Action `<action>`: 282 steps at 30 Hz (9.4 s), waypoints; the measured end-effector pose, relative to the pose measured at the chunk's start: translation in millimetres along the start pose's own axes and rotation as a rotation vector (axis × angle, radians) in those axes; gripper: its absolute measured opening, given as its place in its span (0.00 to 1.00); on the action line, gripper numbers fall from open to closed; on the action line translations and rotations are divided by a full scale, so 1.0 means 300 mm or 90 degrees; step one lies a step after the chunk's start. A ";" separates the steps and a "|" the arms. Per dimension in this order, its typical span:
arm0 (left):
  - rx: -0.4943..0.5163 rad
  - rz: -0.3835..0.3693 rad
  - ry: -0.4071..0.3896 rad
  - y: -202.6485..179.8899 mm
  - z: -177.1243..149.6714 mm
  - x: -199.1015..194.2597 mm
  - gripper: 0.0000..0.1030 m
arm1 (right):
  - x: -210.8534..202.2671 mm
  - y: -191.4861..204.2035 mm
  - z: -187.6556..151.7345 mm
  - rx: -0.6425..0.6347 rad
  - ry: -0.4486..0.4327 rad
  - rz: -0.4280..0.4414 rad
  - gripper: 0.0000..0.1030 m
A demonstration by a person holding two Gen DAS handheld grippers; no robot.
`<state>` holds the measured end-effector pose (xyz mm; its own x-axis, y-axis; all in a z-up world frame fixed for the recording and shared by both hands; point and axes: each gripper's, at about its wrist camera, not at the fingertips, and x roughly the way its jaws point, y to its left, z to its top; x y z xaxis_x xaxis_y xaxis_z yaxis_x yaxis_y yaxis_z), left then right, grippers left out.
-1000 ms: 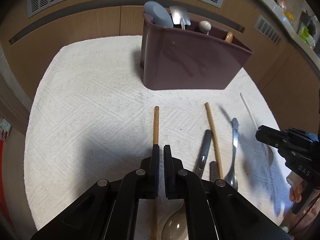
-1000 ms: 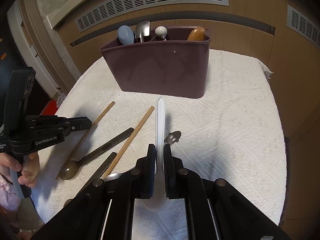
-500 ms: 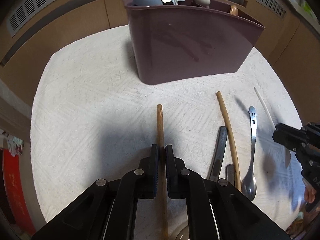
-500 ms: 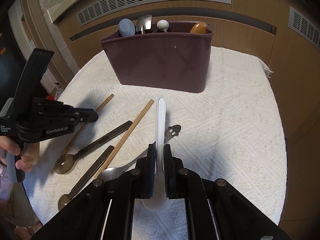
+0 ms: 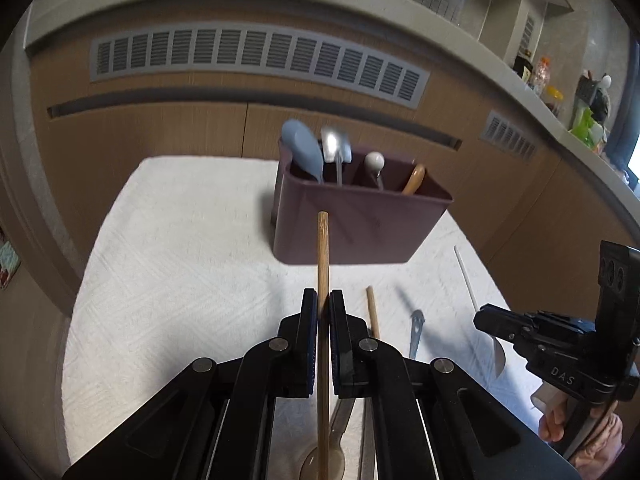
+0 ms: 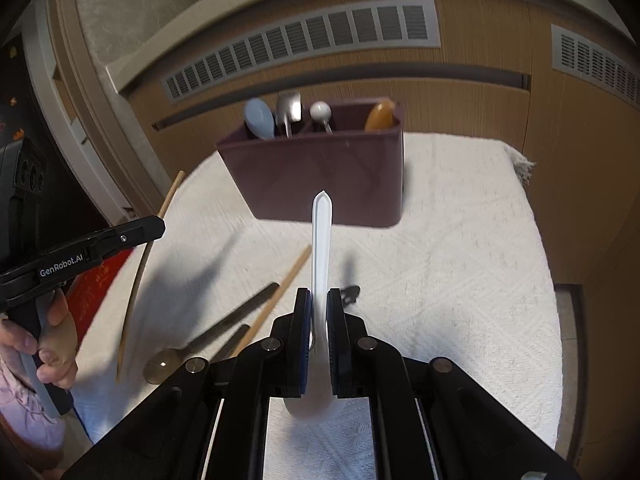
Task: Organize utensils
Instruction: 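Carry both utensils over the holder and open both tools to drop them in, then move both tools back toward the dark spoon and the remaining chopstick, then grasp the dark spoon handle with the left tool while the right tool grasps the chopstick, then lift the dark spoon and chopstick up over the holder, then lower both utensils into the holder and open both tools, then move both tools toward the last dark spoon and the face-handled metal spoon, then grasp the dark spoon handle with the left tool while the right tool grasps the face-handled spoon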
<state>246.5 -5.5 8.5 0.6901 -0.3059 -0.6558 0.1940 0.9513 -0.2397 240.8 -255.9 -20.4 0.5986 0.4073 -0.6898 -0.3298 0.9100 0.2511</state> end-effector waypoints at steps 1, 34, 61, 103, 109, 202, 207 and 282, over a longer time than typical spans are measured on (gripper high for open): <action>0.000 -0.003 -0.002 -0.004 0.007 -0.003 0.06 | -0.007 0.000 0.004 0.002 -0.005 0.002 0.06; -0.014 -0.026 -0.409 -0.128 0.503 0.034 0.06 | -0.039 -0.024 0.546 -0.013 -0.249 0.010 0.07; -0.063 0.033 -0.135 0.013 0.284 0.189 0.41 | 0.017 -0.077 0.259 -0.047 -0.111 -0.092 0.59; 0.208 -0.022 0.261 -0.120 -0.157 0.257 0.41 | 0.137 0.047 -0.099 -0.070 0.158 -0.074 0.08; 0.196 -0.017 0.277 -0.122 -0.130 0.288 0.30 | 0.111 0.055 -0.090 -0.065 0.129 -0.073 0.12; 0.000 0.001 -0.330 -0.052 0.570 0.163 0.12 | -0.049 -0.012 0.626 -0.025 -0.288 -0.088 0.05; -0.004 -0.001 -0.326 -0.028 0.543 0.209 0.12 | 0.026 -0.011 0.622 -0.026 -0.274 -0.093 0.05; 0.129 0.099 0.181 -0.027 -0.222 0.092 0.13 | 0.027 0.024 -0.109 -0.109 0.029 -0.250 0.99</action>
<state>217.5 -24.1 -55.3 0.5063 -0.1285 -0.8527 0.2562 0.9666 0.0065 219.2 -248.7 -46.4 0.6713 0.0255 -0.7407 -0.2019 0.9679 -0.1497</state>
